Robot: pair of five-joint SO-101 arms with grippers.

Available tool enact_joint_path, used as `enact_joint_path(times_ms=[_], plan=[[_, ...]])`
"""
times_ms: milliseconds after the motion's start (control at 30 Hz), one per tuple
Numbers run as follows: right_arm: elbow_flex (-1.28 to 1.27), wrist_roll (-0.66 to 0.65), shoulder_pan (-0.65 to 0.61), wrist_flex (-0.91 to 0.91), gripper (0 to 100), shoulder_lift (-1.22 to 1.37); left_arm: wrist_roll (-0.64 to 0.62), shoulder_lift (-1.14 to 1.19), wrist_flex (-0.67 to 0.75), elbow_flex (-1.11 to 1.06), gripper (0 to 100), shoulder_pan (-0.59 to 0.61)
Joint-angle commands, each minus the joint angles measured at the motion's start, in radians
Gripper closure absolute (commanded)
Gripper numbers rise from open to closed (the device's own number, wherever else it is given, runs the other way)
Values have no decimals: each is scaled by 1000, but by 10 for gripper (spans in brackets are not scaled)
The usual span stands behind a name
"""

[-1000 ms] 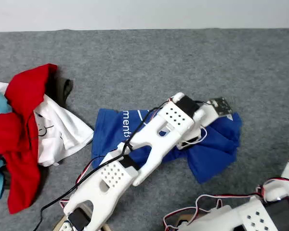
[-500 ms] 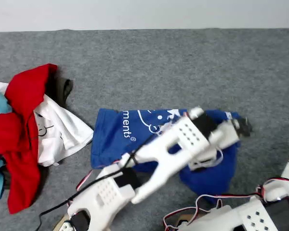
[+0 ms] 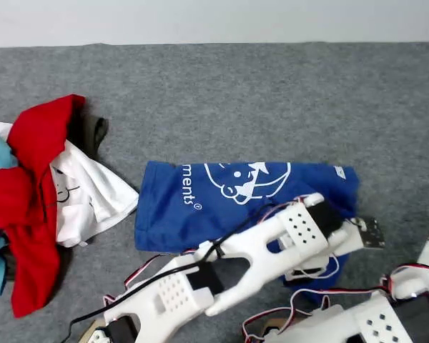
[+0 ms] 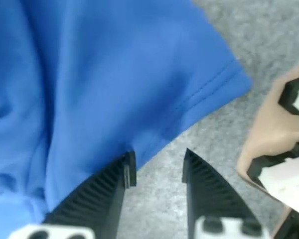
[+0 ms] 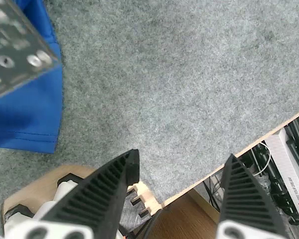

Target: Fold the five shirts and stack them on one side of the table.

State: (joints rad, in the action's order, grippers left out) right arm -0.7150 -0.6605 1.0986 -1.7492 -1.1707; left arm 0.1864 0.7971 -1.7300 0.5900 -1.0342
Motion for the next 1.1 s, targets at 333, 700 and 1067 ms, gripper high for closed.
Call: enact_joint_path(times_ms=[333, 700, 1067], plan=[[5, 2, -16, -8, 725, 13, 5, -106, -25, 61, 998, 0], [3, 2, -16, -8, 725, 13, 6, -123, -21, 143, 998, 132], [3, 2, -41, -10, 725, 15, 8, -61, -25, 240, 927, 273]])
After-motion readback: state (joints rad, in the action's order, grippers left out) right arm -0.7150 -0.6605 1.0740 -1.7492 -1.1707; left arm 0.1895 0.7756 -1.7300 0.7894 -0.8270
